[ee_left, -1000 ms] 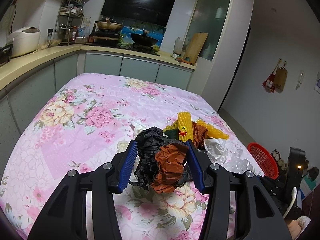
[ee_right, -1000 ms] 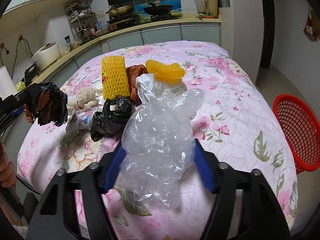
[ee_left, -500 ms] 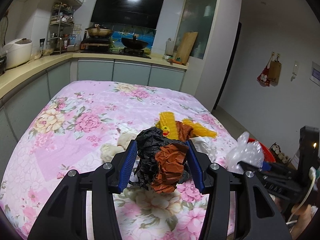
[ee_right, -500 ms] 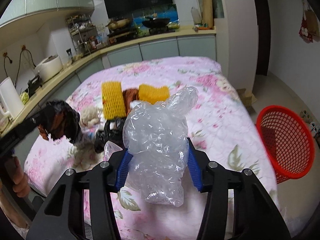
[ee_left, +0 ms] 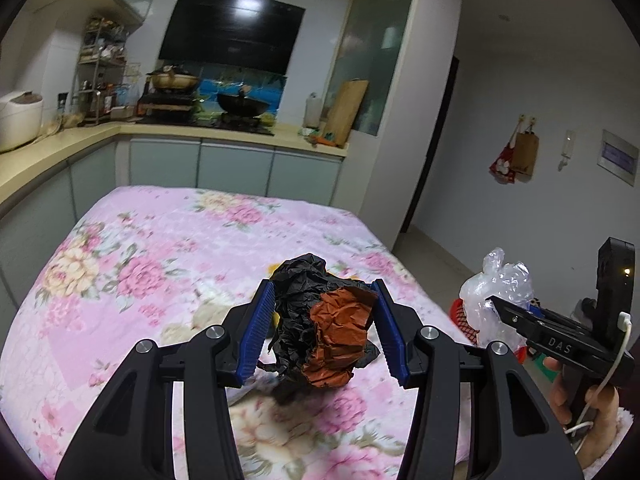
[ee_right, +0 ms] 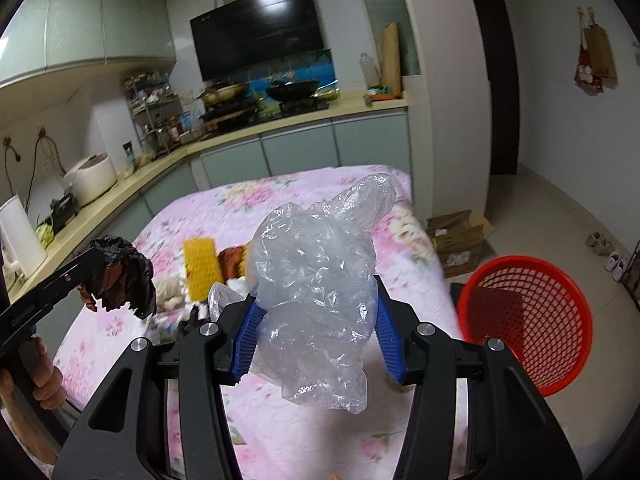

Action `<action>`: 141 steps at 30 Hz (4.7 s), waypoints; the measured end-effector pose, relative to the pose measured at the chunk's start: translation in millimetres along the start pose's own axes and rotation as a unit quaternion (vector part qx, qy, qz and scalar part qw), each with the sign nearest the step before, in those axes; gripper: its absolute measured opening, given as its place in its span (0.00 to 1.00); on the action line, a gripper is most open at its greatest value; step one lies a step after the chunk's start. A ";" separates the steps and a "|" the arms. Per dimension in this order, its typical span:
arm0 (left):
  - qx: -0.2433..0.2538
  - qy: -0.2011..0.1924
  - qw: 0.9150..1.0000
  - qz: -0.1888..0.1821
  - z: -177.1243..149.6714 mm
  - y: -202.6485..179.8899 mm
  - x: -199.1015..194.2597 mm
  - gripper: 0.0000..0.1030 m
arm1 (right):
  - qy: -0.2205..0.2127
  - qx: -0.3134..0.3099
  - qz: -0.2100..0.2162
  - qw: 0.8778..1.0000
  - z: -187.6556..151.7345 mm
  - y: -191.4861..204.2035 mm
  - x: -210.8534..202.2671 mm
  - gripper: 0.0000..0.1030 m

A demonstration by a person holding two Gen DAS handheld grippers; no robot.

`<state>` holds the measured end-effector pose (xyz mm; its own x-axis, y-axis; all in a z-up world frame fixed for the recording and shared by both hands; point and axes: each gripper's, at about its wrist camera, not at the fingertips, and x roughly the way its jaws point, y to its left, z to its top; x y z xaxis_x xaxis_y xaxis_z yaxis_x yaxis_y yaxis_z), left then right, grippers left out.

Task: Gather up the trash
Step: 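Carry both held bags to the red basket and open both tools, then move both tools back over the trash on the bed, then grasp the silver Watsons pouch with the left tool while the right tool grasps black plastic bags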

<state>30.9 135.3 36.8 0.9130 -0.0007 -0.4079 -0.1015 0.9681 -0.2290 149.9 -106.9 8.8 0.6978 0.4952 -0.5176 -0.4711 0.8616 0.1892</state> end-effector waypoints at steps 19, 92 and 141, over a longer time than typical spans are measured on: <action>0.077 0.031 0.988 -0.131 30.3 -139.6 76.5 0.47 | -0.042 0.111 -0.138 0.983 22.6 -127.1 -40.8 0.48; -0.034 0.050 0.993 0.103 22.2 24.0 35.6 0.84 | -0.032 0.084 -0.106 0.990 15.1 -75.2 -31.0 0.81; -0.074 0.132 0.984 0.094 -56.6 75.5 49.6 0.66 | 0.059 0.022 0.002 0.998 -20.4 22.8 34.8 0.81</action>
<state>46.2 194.2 -50.8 0.7407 0.0907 -0.6657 -0.3331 0.9100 -0.2467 152.4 -72.3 -22.0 0.6266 0.4848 -0.6102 -0.4475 0.8648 0.2275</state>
